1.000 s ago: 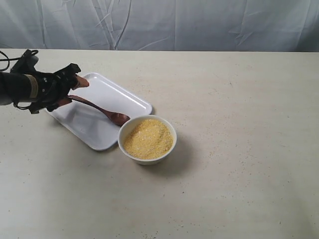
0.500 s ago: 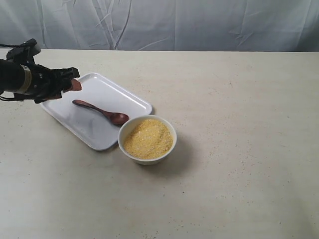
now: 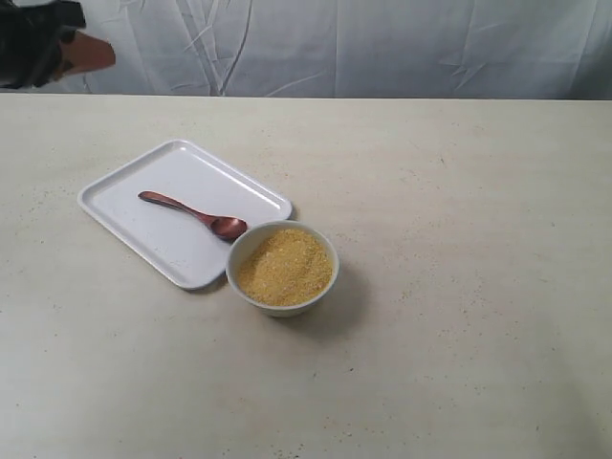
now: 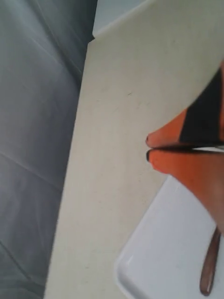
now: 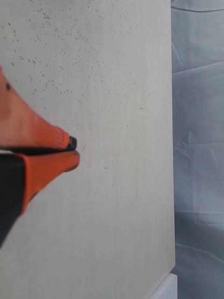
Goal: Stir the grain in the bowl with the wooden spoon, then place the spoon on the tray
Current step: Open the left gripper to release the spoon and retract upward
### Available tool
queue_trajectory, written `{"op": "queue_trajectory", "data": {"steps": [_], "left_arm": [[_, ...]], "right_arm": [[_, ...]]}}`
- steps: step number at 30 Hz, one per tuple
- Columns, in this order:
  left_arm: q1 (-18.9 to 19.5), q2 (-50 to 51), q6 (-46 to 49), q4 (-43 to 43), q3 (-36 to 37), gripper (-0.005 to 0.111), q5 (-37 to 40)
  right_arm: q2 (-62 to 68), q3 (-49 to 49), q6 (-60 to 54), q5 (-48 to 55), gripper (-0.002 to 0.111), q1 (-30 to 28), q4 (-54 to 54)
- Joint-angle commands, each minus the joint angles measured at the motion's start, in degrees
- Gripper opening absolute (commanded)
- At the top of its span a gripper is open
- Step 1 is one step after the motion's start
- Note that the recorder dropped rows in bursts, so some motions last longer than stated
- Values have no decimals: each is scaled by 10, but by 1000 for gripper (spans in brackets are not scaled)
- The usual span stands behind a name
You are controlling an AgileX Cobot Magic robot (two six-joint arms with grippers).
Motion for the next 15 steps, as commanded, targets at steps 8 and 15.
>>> {"op": "queue_trajectory", "data": {"steps": [8,15], "left_arm": [[9,-262,303,4,43,0,415],[9,-251,431,-140,129,0,659]], "right_arm": [[-3,2,0,-6,-1,-3,-1],[-3,2,0,-6,-1,-3,-1]]}}
